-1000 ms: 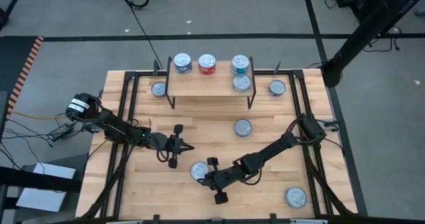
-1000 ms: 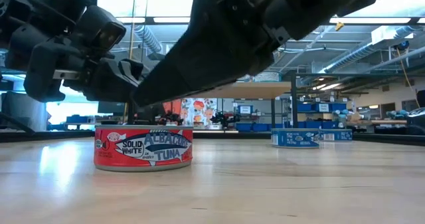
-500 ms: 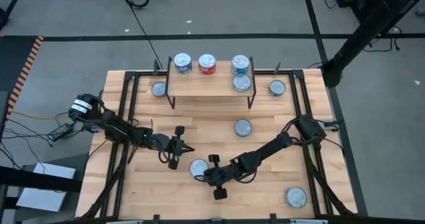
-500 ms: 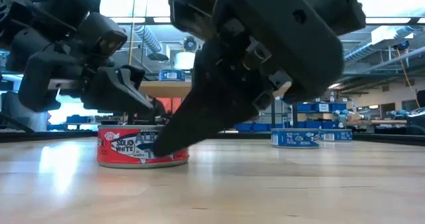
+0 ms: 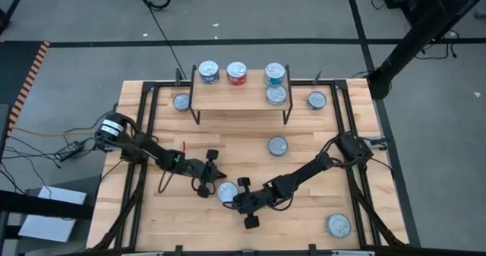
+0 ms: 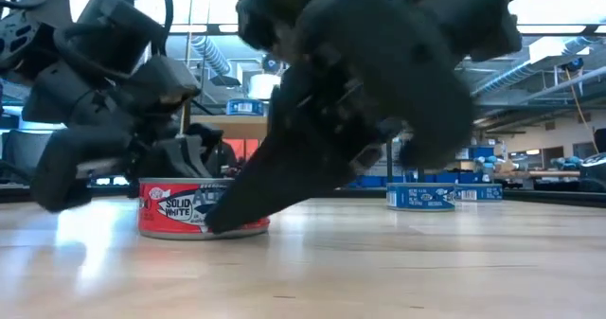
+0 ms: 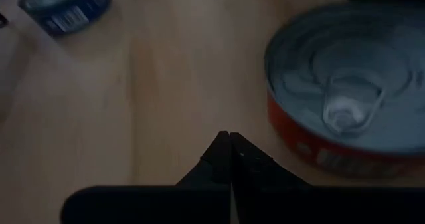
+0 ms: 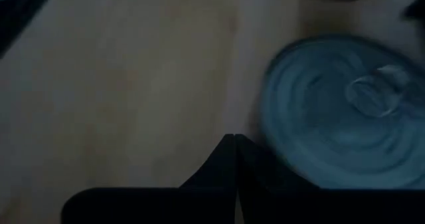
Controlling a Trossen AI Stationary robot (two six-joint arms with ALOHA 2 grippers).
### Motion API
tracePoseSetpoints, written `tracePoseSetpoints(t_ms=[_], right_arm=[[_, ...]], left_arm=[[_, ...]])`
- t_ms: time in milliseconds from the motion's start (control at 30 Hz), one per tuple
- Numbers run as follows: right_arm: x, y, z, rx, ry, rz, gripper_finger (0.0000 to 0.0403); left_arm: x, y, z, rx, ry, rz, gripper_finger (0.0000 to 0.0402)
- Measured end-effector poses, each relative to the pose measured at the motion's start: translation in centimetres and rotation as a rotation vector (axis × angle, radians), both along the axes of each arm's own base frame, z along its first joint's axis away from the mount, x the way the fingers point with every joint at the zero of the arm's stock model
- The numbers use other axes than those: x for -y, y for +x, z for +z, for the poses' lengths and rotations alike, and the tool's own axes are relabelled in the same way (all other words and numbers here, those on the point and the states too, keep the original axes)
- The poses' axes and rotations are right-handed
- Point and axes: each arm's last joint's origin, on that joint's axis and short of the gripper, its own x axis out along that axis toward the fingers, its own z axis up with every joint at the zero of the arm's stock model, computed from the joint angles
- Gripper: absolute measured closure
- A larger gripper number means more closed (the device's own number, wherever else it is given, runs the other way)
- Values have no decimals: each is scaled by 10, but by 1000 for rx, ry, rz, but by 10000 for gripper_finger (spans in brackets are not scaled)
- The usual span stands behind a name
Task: Stack canned seafood by type on shelf
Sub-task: Put the red tuna can on the shelf aligned with the other red tuna cans
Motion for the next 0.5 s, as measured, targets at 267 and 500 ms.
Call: tracePoseSetpoints(t_ms=[267, 500], right_arm=[[9, 4, 1, 41, -54, -159, 393], [10, 5, 3, 66, -43, -200, 393]], left_arm=[[2, 5, -8, -16, 18, -8, 400], [2, 5, -8, -15, 22, -12, 401]])
